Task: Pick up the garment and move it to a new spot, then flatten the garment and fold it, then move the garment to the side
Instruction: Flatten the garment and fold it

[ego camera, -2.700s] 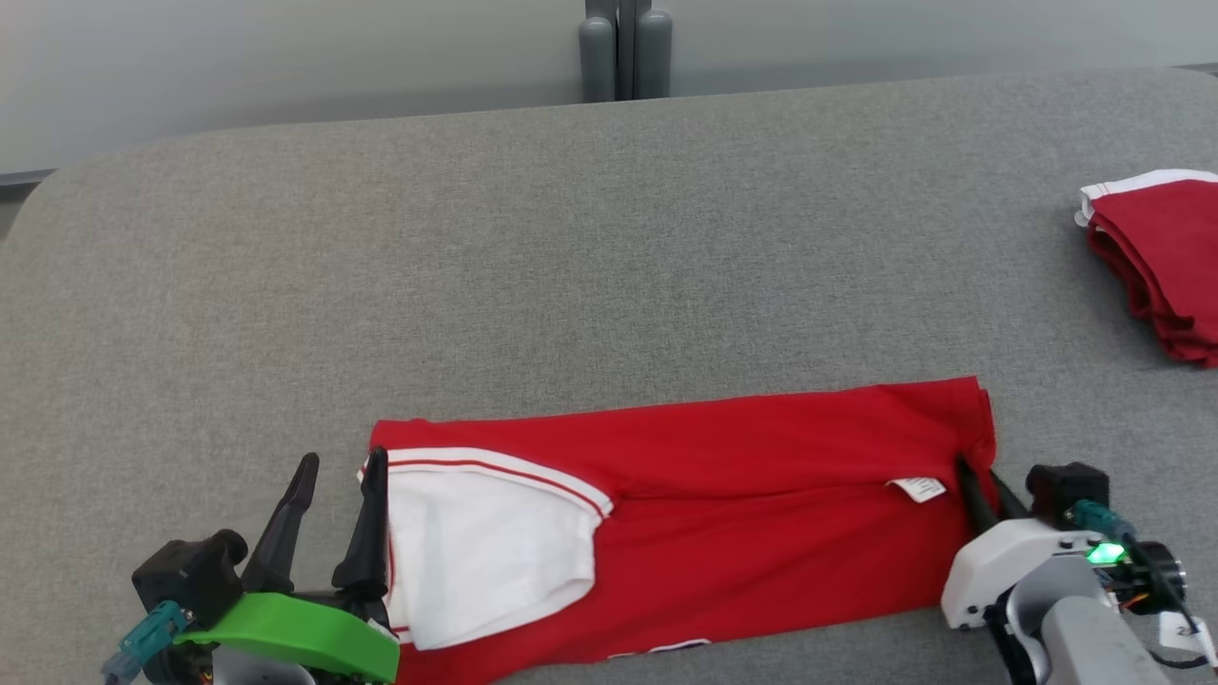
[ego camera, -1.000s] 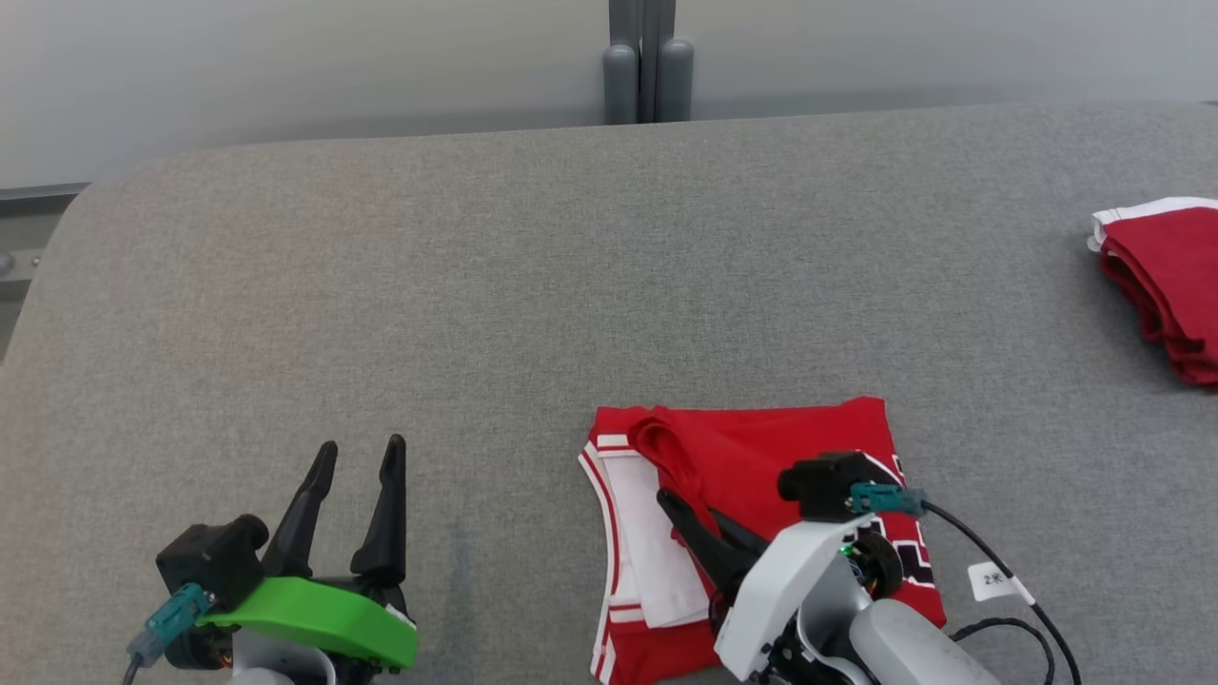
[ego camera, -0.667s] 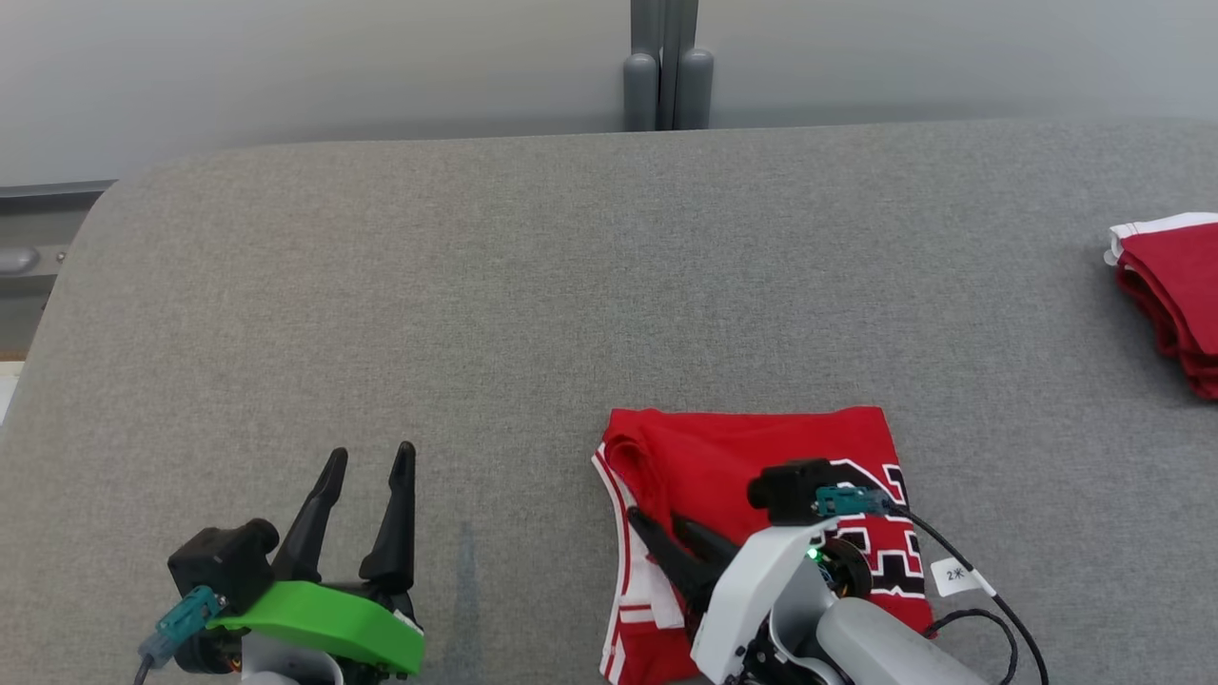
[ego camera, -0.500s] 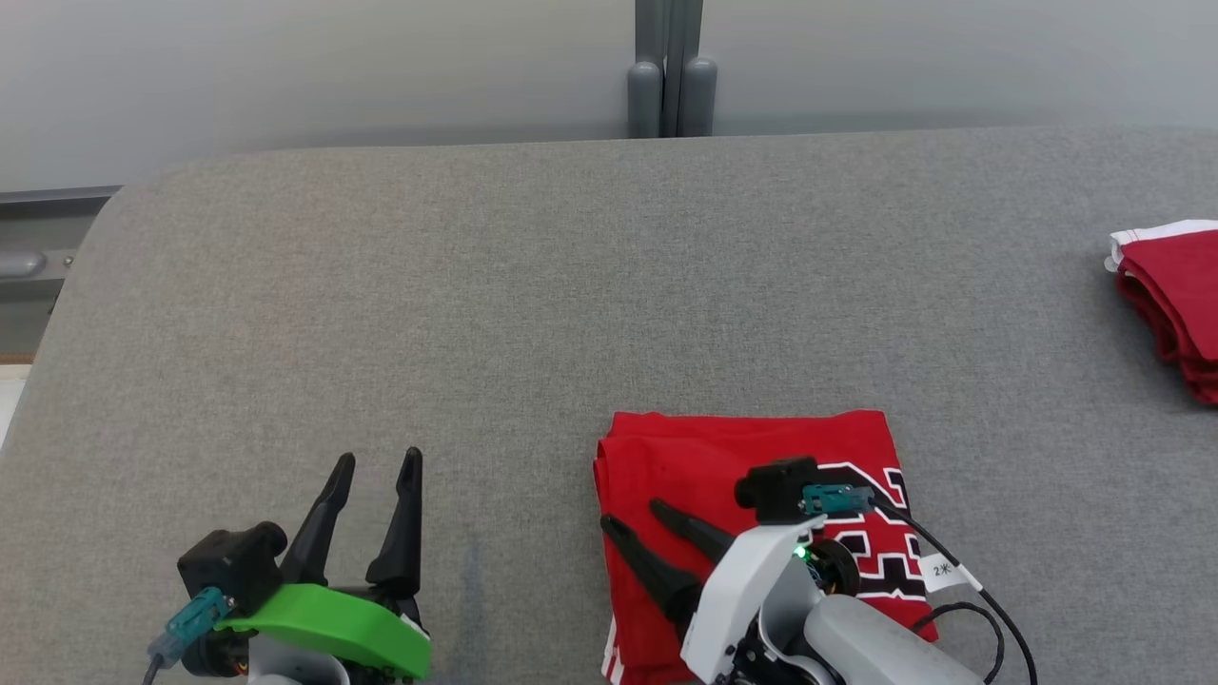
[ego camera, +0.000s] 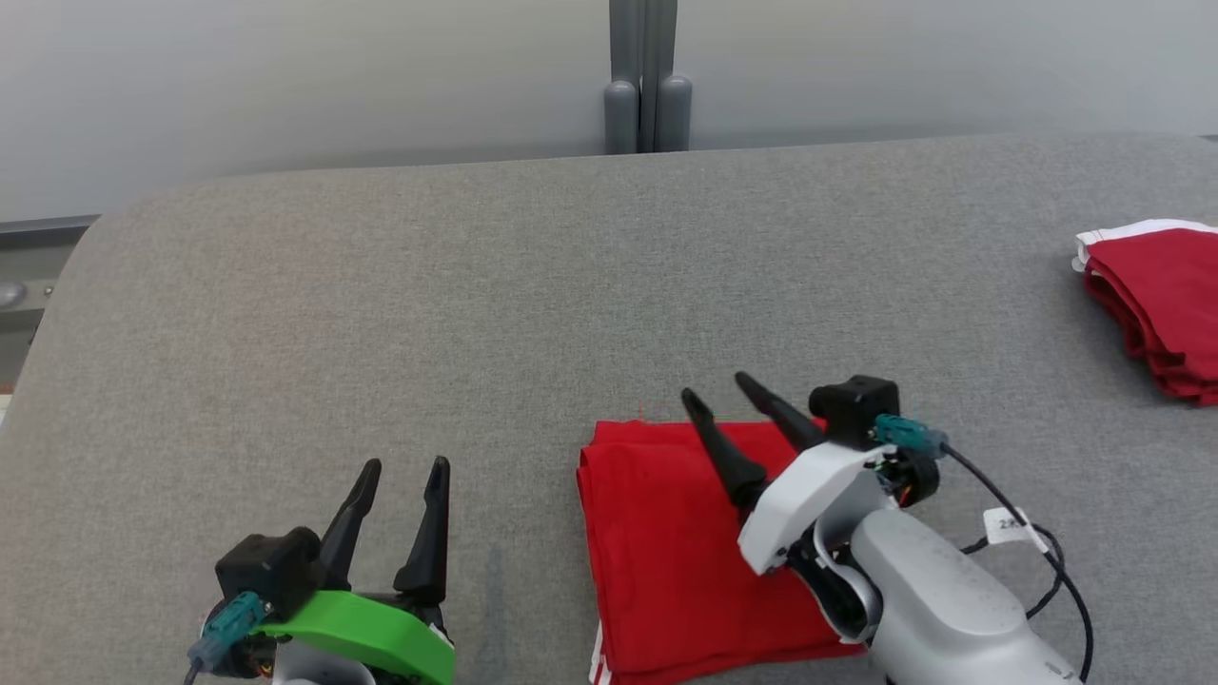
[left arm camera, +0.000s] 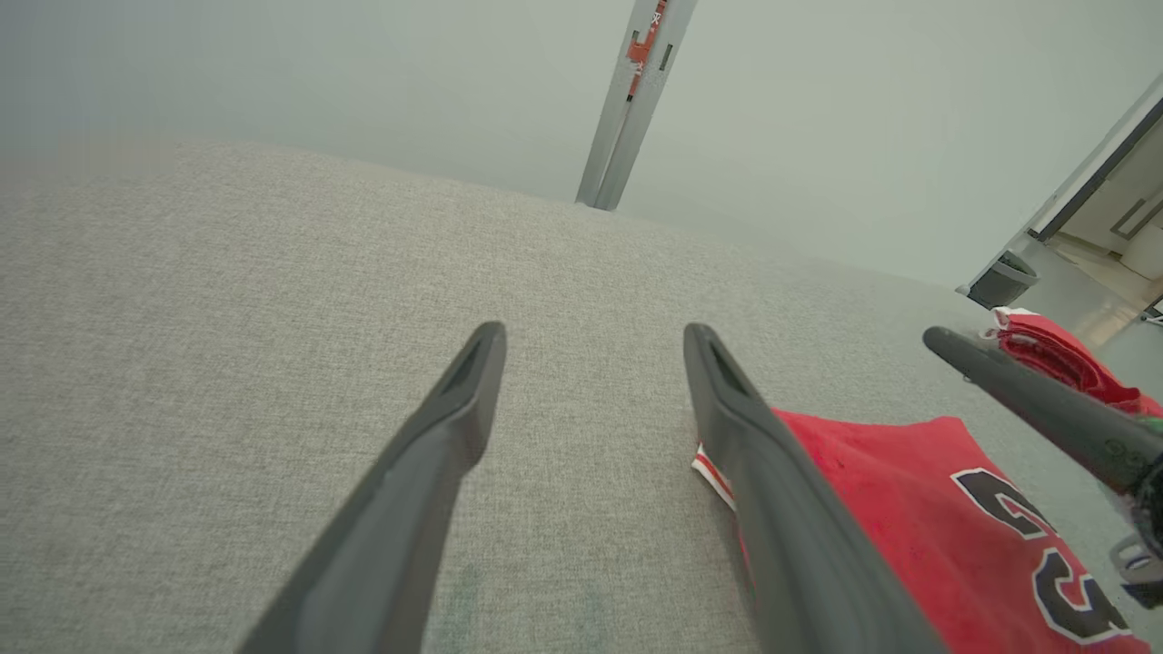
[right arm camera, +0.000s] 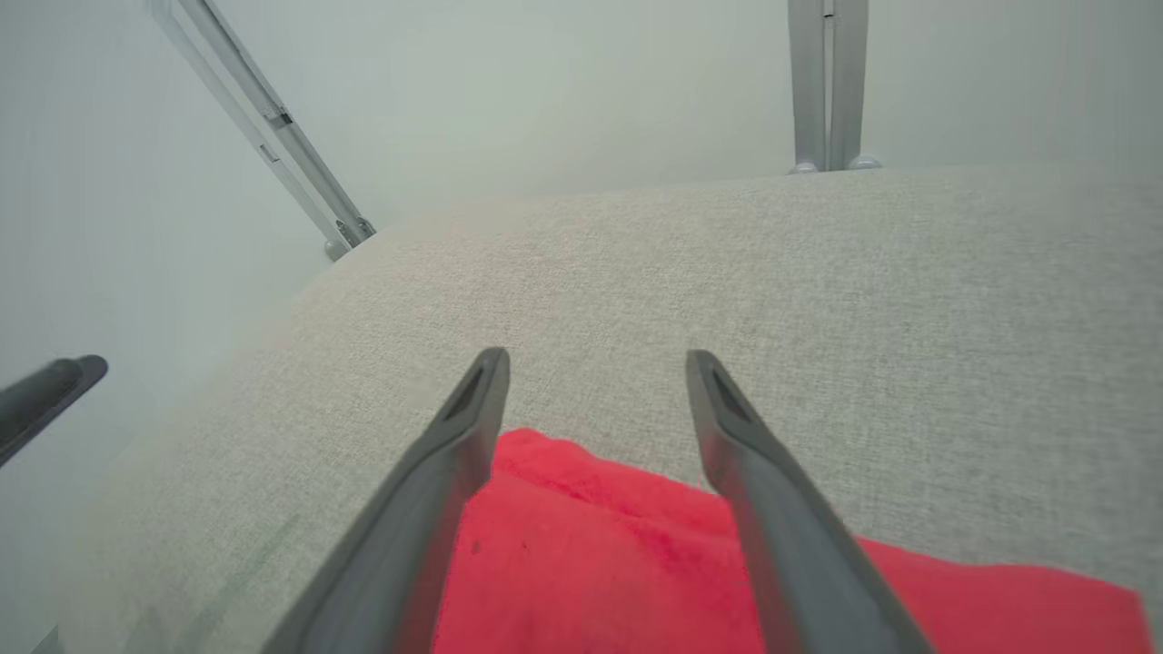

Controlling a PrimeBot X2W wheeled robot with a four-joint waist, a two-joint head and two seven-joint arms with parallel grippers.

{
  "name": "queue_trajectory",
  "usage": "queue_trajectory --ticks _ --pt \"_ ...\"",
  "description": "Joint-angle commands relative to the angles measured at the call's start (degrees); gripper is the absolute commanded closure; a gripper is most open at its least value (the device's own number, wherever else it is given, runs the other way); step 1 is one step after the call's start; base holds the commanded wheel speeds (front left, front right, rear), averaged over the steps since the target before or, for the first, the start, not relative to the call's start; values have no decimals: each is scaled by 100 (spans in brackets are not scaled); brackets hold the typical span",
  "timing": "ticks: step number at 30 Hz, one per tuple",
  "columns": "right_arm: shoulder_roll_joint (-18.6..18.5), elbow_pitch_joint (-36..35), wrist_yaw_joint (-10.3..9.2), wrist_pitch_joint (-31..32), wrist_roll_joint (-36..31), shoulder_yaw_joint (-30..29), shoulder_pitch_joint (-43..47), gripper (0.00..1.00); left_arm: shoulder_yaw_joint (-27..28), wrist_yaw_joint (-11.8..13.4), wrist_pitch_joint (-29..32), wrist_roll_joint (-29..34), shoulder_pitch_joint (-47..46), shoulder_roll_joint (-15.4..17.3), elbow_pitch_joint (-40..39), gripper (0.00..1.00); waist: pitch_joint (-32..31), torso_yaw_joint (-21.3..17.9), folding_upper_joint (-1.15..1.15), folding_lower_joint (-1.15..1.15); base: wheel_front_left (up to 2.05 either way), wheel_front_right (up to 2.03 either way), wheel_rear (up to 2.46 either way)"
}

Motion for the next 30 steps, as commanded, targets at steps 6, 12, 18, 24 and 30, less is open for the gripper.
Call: queue_trajectory --ticks 6,12,18,24,30 --pt "-141 -153 -4 -120 -1171 -1316 414 0 239 276 -41 471 -98 -161 14 0 -161 -145 0 0 0 0 0" --pt "-86 -783 -4 -126 -2210 -2628 1109 0 649 286 -39 934 170 -307 -65 0 -313 -213 0 0 0 0 0" --pt "-24 -1683 -5 -128 -2971 -3458 1867 0 1036 121 -40 1265 490 -507 -36 0 -422 -222 0 0 0 0 0" --pt "-19 -2260 -5 -129 -2831 -3723 2484 0 1427 -90 -40 1480 792 -707 8 0 -464 -197 0 0 0 0 0" --pt "-14 -2443 -5 -129 -2666 -3752 2749 0 1670 -261 -40 1666 998 -856 105 0 -498 -223 0 0 0 0 0"
